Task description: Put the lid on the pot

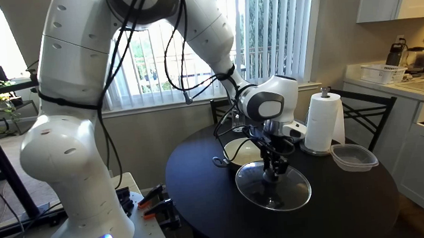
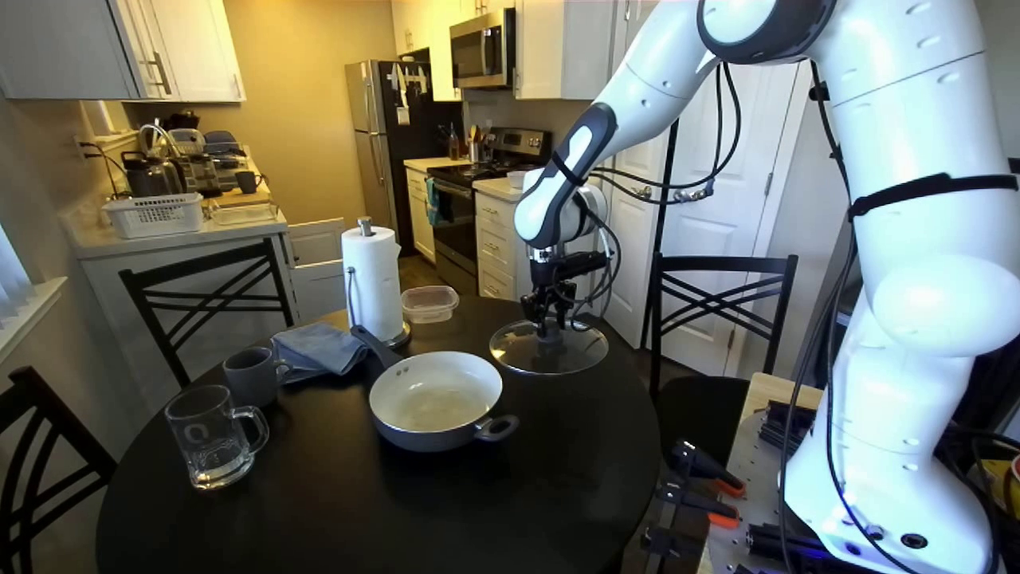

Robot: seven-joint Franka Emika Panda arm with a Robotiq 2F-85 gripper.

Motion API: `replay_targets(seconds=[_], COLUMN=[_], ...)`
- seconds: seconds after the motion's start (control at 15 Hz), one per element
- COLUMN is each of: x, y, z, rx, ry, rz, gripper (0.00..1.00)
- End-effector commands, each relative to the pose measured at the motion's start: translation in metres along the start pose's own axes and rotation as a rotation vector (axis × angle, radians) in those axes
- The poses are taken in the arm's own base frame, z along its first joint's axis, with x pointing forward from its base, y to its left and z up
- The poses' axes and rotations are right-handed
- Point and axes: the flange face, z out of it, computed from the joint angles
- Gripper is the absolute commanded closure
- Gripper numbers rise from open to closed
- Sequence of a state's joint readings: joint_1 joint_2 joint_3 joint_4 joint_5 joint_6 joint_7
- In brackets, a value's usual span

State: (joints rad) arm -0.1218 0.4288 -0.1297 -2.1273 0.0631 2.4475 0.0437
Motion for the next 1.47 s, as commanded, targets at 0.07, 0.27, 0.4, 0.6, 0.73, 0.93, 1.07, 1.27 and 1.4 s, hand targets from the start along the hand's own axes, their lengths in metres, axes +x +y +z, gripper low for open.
replay_targets(seconds=[0.07,0.27,0.4,0.6,0.73,0.93,1.07,1.27,1.4], x=[-0.003,0.001,0.003,0.006,0.010,0.016,0.019,0.022,0.021], y=[-0.026,-0.061,-0.090,-0.136,-0.164,-0.200,-0.220,-0.247,-0.263], z=[-0.023,-0.025,-0.028,-0.033,-0.033,-0.028,-0.023,-0.014,-0.009], rx=[-0.054,-0.096,-0.127,-0.172,-0.190,-0.202,-0.202,-0.199,-0.199], ry=[0.010,0.010,0.009,0.004,-0.001,-0.017,-0.021,0.001,0.006], rz=[-0.083,-0.167,-0.222,-0.294,-0.340,-0.399,-0.429,-0.489,-0.514], gripper=[0.68,0.68,0.68,0.68,0.68,0.68,0.68,0.68,0.68])
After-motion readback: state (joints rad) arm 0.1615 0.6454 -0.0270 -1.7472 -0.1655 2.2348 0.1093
